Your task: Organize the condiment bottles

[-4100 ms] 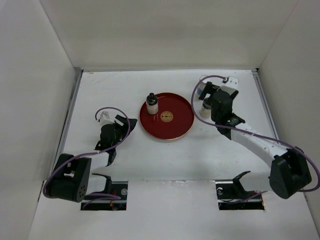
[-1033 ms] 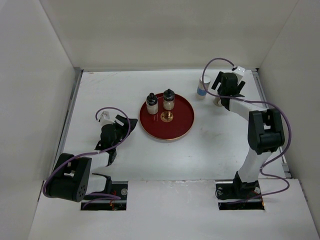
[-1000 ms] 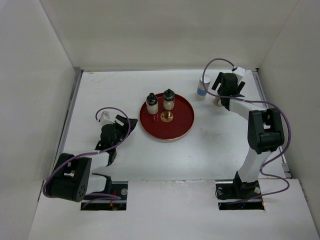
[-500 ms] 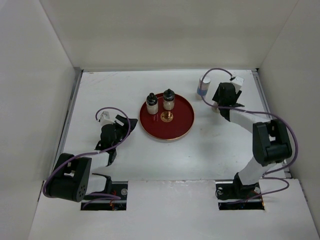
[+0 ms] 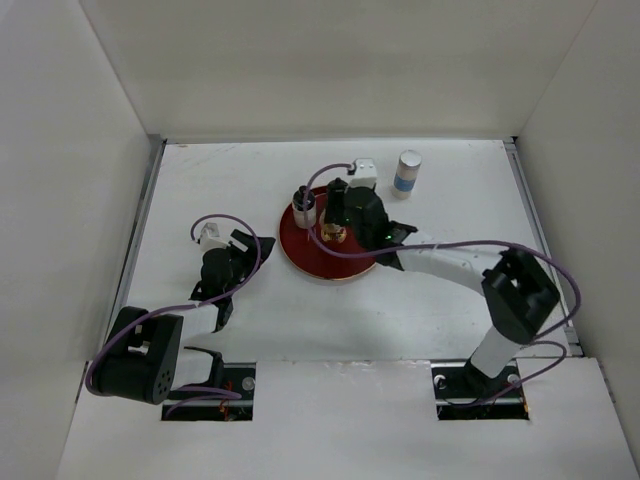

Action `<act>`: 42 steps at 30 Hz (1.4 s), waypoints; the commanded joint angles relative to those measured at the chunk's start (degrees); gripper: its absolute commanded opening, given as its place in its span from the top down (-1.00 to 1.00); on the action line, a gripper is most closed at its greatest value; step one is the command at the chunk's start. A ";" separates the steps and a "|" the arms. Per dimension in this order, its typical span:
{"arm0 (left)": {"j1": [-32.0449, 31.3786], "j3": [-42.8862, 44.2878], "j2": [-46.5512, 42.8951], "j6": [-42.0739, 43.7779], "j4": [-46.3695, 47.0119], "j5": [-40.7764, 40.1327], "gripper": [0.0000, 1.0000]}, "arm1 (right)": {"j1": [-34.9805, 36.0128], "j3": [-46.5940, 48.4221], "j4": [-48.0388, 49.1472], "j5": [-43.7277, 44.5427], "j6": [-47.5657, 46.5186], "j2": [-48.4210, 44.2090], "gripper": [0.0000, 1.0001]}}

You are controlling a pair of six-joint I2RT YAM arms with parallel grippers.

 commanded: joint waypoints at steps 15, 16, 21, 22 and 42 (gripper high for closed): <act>0.54 -0.35 -1.14 -0.01 3.22 0.11 -0.33 | 7.80 7.93 1.73 0.77 -3.44 11.35 -0.87; 0.37 -0.26 -1.14 0.16 3.04 -0.15 -0.33 | 7.80 7.05 1.73 1.04 -3.53 10.04 -0.96; 0.63 -0.35 -1.32 0.07 3.04 0.02 -0.33 | 4.74 1.61 2.43 0.77 -3.71 -0.59 -1.00; 0.46 -0.26 -1.32 0.25 2.95 -0.15 -0.33 | 3.16 0.46 2.69 0.95 -3.97 -2.79 -1.00; 0.72 -0.26 -0.62 0.08 3.48 0.28 -0.33 | -26.82 18.46 -1.79 -5.45 -8.80 13.00 -1.00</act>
